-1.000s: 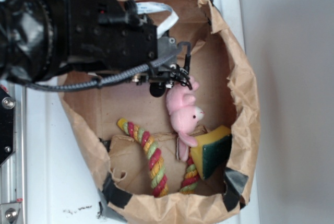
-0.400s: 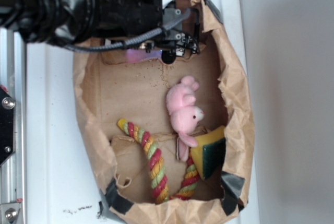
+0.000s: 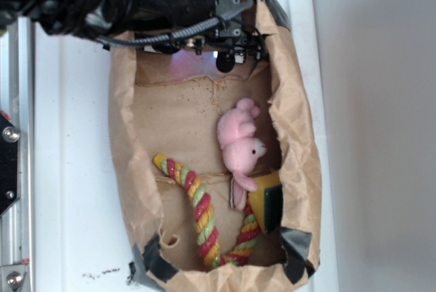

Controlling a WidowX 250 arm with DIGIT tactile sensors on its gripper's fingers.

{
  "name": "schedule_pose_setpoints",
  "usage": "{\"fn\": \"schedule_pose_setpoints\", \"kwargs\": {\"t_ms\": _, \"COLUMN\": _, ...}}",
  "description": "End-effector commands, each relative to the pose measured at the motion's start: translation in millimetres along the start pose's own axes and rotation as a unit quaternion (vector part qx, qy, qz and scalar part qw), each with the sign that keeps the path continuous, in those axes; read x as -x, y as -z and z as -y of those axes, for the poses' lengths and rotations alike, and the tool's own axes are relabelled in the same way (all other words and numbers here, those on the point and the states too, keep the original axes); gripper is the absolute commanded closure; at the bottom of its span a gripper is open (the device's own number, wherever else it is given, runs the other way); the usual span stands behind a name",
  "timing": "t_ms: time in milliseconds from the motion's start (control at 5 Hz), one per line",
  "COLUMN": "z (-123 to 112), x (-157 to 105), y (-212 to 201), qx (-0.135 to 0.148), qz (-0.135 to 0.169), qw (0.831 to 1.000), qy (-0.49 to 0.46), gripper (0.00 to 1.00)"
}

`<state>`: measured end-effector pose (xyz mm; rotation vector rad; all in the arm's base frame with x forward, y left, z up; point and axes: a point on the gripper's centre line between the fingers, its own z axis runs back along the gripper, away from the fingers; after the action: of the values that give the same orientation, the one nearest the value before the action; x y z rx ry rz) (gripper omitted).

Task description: Grab the rock.

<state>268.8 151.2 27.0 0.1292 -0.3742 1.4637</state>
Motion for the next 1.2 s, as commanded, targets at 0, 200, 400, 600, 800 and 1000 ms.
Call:
{"fn": "schedule_pose_setpoints", "kwargs": {"t_ms": 0, "z": -23, "x": -41, "y": 13, "qx": -0.009, "qz": 0.041, "qw": 0.999, "qy": -0.013, "gripper": 0.0}}
{"fn": "schedule_pose_setpoints", "kwargs": {"t_ms": 200, "z": -30, "x": -38, "y": 12, "qx": -0.013, "qz": 0.042, "qw": 0.999, "qy": -0.006, "gripper": 0.0}}
{"fn": "schedule_pose_setpoints", "kwargs": {"t_ms": 400, "z": -27, "x": -16, "y": -9, "qx": -0.009, "qz": 0.01, "qw": 1.0, "qy": 0.01, "gripper": 0.0}}
{"fn": "schedule_pose_setpoints", "kwargs": {"t_ms": 600, "z": -21, "x": 6, "y": -33, "qx": -0.018, "qz": -0.016, "qw": 1.0, "qy": 0.001, "gripper": 0.0}}
{"fn": "schedule_pose_setpoints", "kwargs": {"t_ms": 800, "z": -17, "x": 17, "y": -58, "qx": -0.06, "qz": -0.033, "qw": 0.997, "qy": -0.025, "gripper": 0.0}}
{"fn": "schedule_pose_setpoints", "kwargs": {"t_ms": 1000, "z": -18, "x": 11, "y": -63, "qx": -0.1, "qz": -0.007, "qw": 0.992, "qy": -0.073, "gripper": 0.0}}
